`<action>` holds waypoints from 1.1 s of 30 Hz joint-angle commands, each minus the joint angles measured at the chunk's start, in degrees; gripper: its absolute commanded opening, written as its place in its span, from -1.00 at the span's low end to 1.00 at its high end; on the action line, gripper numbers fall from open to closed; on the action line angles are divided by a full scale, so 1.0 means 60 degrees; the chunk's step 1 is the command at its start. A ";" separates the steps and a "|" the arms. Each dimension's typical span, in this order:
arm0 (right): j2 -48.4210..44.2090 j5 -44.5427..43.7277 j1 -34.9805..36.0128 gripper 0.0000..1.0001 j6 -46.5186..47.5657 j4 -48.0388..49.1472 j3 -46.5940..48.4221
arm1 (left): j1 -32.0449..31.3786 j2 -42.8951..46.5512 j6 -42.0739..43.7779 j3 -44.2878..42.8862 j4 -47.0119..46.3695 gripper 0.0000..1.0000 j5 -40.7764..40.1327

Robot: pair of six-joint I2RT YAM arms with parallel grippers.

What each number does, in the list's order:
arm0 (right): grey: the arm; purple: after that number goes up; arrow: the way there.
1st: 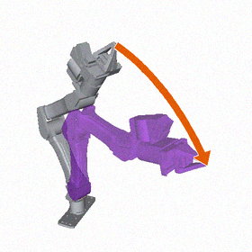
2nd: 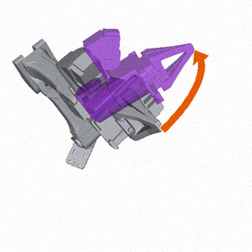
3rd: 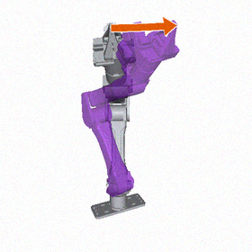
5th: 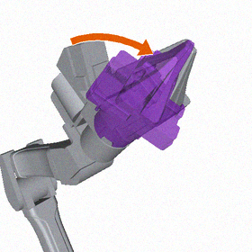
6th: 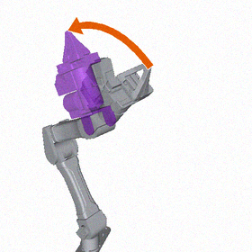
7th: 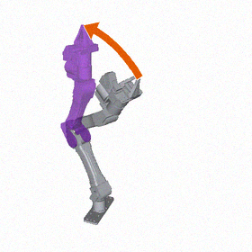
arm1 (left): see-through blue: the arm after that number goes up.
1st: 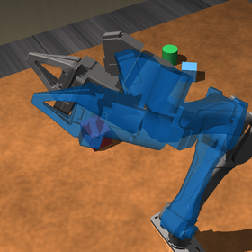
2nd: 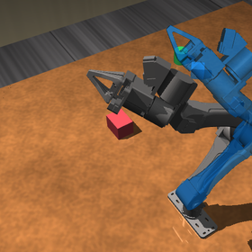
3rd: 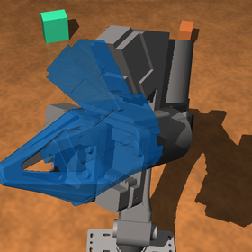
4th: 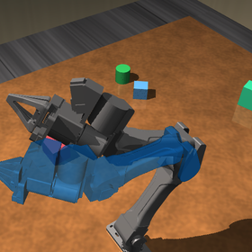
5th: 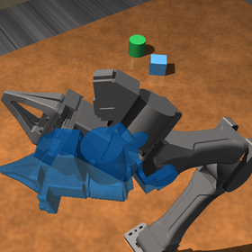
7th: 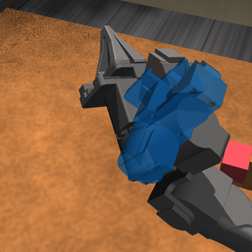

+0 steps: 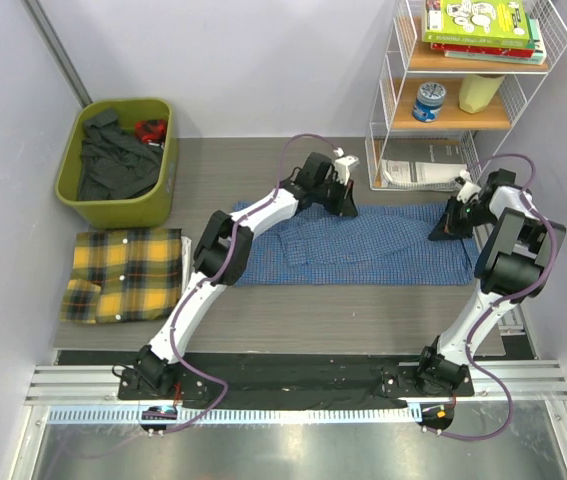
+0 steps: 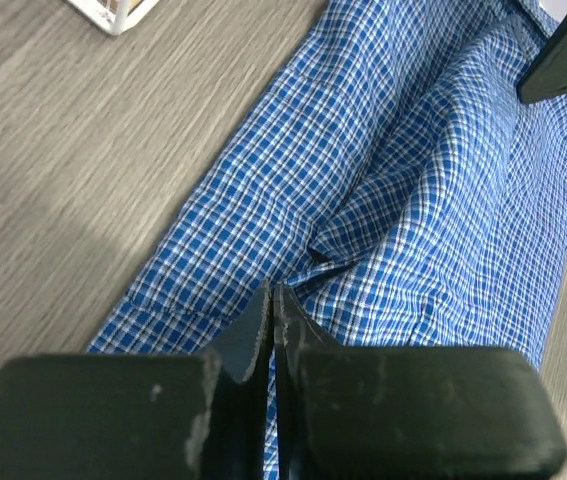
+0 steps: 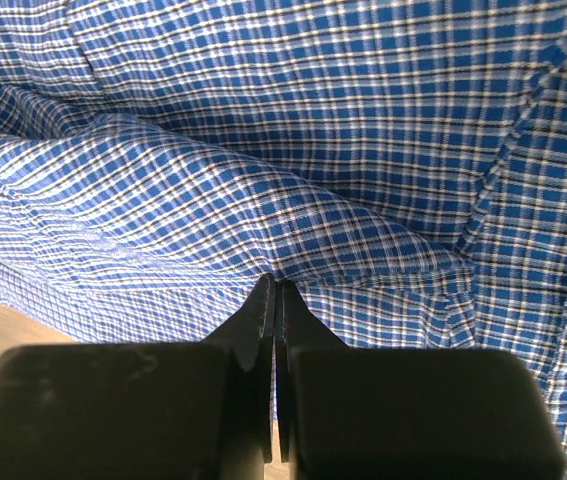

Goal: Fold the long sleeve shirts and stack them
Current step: Fold the shirt

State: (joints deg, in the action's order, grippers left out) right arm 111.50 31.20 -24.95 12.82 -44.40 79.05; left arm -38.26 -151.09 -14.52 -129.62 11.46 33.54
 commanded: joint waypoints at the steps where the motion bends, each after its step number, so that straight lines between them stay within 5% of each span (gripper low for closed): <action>1: -0.0361 -0.0175 -0.0265 -0.98 -0.0013 0.0354 -0.0210 | 0.0238 0.0966 -0.0537 0.0785 -0.1206 -1.00 -0.0287; 13: -0.0479 -0.0513 -0.0485 -0.98 0.0398 0.0325 -0.0518 | 0.0561 0.1729 -0.0348 0.1813 -0.0972 -1.00 -0.1489; 15: -0.0420 -0.0251 -0.0485 -0.98 0.0398 0.0267 -0.0431 | 0.0590 0.1642 -0.0348 0.1741 -0.0988 -0.84 -0.1168; 17: -0.0274 -0.0016 -0.0485 -0.94 0.0398 0.0019 -0.0212 | 0.0634 0.1626 -0.0610 0.1668 -0.1090 -0.40 -0.0831; 19: -0.0259 0.0336 -0.0485 -0.56 0.0456 -0.0245 -0.0065 | 0.0722 0.1874 -0.0728 0.1711 -0.1076 -0.18 -0.0610; 22: -0.0521 0.0527 -0.0485 -0.32 0.0748 -0.0568 0.0082 | 0.0869 0.2795 -0.0685 0.2339 -0.0915 -0.04 -0.0113; 28: -0.1196 -0.0028 -0.0485 -0.40 0.1567 -0.0963 0.0287 | 0.1030 0.5284 0.1055 0.4888 0.0182 0.11 0.0137; 33: -0.1401 0.0292 -0.0296 -0.12 0.2183 -0.1328 0.0507 | 0.1016 0.4718 0.2377 0.3486 0.2565 0.09 0.0241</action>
State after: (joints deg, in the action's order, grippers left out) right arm 106.94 31.53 -27.55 21.04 -49.93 79.15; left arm -31.64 -121.99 -8.38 -102.06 16.08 33.10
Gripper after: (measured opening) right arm 0.398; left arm 0.563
